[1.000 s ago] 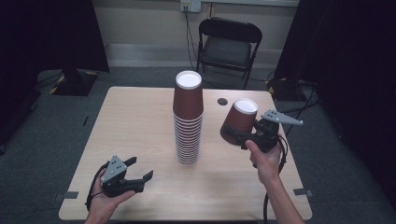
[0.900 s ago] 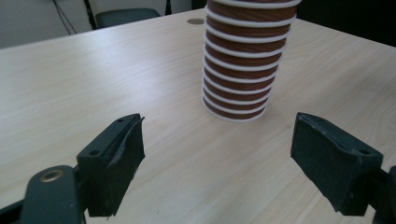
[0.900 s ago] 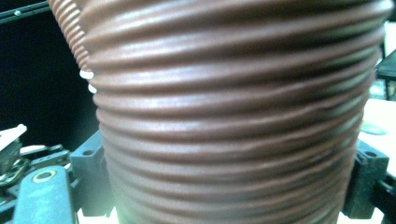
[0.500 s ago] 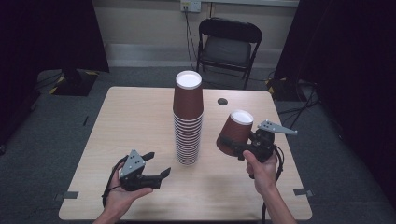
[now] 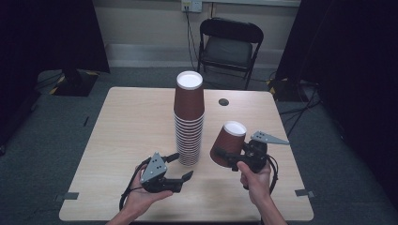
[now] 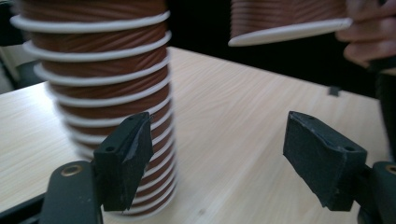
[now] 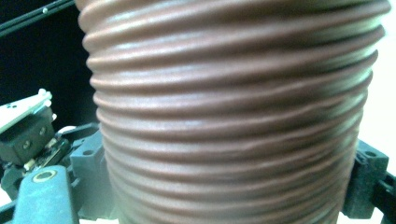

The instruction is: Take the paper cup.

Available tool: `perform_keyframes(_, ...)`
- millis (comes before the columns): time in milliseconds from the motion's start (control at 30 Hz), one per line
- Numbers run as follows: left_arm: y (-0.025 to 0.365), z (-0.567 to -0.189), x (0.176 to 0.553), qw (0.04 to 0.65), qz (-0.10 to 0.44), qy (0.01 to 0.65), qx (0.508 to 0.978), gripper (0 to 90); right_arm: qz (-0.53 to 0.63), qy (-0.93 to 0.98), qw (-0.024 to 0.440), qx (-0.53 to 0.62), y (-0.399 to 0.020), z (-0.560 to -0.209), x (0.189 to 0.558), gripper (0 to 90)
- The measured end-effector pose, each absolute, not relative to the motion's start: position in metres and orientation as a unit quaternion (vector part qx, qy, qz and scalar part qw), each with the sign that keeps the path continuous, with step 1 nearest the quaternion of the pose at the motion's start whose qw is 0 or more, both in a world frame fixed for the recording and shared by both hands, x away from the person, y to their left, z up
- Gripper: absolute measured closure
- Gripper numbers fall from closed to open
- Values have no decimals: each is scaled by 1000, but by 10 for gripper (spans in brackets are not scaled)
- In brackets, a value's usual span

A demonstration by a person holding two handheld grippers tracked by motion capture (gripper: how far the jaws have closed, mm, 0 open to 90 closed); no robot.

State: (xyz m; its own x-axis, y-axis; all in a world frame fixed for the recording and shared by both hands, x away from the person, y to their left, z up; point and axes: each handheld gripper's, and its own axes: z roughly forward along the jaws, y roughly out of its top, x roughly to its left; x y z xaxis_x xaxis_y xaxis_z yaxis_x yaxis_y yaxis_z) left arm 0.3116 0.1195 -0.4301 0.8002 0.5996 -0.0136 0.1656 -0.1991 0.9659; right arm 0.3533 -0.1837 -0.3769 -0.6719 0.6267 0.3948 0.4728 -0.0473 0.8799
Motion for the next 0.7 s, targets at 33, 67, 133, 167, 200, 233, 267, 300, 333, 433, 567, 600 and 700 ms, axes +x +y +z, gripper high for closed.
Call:
perform_keyframes(33, 118, -429, 313, 581, 186, 254, 751, 253, 601, 689, 65, 399, -182, -378, 352, 141)
perform_keyframes(67, 116, -428, 313, 586, 182, 255, 748, 258, 600, 691, 62, 399, -180, -379, 350, 141)
perform_keyframes(133, 112, -427, 316, 588, 174, 250, 749, 268, 596, 696, 57, 396, -177, -381, 346, 141)
perform_keyframes(167, 111, -426, 316, 591, 172, 250, 747, 267, 596, 697, 54, 395, -174, -383, 344, 141)
perform_keyframes(200, 110, -425, 316, 596, 172, 244, 746, 267, 598, 696, 51, 396, -173, -383, 342, 141)
perform_keyframes(233, 110, -425, 316, 596, 172, 244, 746, 267, 600, 694, 45, 395, -172, -384, 341, 141)
perform_keyframes(267, 108, -424, 315, 608, 171, 244, 736, 267, 603, 692, 39, 395, -171, -384, 339, 142)
perform_keyframes(300, 106, -424, 315, 613, 164, 243, 734, 263, 605, 691, 36, 396, -170, -385, 338, 142)
perform_keyframes(333, 105, -424, 315, 614, 167, 241, 733, 247, 608, 688, 24, 396, -169, -385, 337, 142)
perform_keyframes(433, 101, -425, 314, 617, 173, 238, 730, 238, 620, 674, -6, 401, -167, -387, 337, 142)
perform_keyframes(567, 95, -428, 313, 622, 182, 229, 727, 305, 624, 668, -26, 404, -165, -389, 336, 142)
perform_keyframes(600, 94, -429, 313, 620, 189, 225, 728, 324, 626, 665, -32, 405, -164, -390, 336, 142)
perform_keyframes(700, 89, -429, 315, 622, 205, 231, 719, 372, 627, 664, -36, 405, -161, -390, 335, 143)
